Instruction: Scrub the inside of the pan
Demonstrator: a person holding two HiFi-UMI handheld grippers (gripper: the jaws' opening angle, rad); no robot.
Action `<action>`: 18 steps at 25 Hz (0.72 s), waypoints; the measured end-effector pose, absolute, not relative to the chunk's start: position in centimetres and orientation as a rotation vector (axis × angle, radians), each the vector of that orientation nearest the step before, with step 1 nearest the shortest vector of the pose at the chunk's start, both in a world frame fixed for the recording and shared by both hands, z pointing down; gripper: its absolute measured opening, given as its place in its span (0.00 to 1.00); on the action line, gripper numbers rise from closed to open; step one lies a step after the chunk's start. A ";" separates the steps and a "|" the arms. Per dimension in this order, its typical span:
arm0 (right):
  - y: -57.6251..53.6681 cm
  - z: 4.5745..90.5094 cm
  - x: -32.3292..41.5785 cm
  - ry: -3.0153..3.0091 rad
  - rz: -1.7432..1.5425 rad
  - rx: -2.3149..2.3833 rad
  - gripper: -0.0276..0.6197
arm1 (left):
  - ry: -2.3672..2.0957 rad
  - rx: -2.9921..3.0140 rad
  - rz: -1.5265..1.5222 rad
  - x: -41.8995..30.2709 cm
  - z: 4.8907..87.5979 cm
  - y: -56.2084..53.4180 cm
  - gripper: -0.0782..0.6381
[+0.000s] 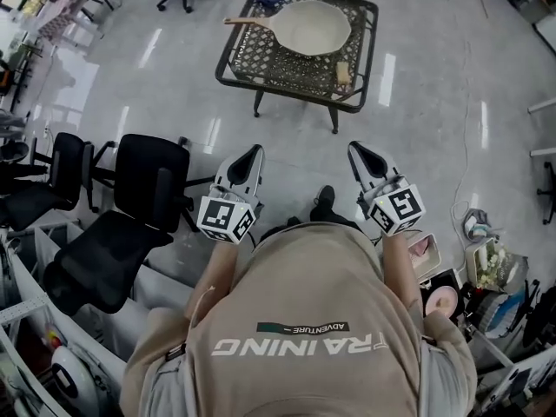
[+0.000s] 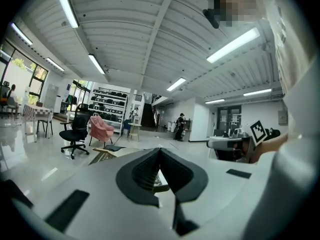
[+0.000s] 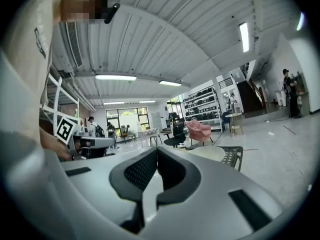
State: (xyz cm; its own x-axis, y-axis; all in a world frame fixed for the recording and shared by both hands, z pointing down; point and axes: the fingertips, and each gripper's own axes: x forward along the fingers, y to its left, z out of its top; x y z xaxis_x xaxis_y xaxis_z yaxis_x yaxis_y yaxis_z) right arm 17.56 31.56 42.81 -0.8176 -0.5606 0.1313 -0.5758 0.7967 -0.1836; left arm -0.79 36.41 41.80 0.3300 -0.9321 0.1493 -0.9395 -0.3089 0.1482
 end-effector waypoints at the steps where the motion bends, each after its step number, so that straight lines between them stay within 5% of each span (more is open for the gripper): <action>1: 30.3 42.5 17.7 -2.935 0.334 0.936 0.07 | -1.717 2.390 0.078 -0.9 41.5 35.5 0.13; 18: 23.6 44.1 16.9 -2.949 0.222 0.728 0.07 | -1.695 2.379 0.092 3.4 41.5 26.5 0.13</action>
State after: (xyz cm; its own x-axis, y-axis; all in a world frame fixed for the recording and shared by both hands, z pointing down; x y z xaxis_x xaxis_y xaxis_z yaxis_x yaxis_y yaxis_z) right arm 16.92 23.59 44.07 -0.8813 -0.4549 0.1278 -0.4689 0.8754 -0.1177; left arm 3.37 26.55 41.50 0.3332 -0.9261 0.1770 -0.9398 -0.3113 0.1409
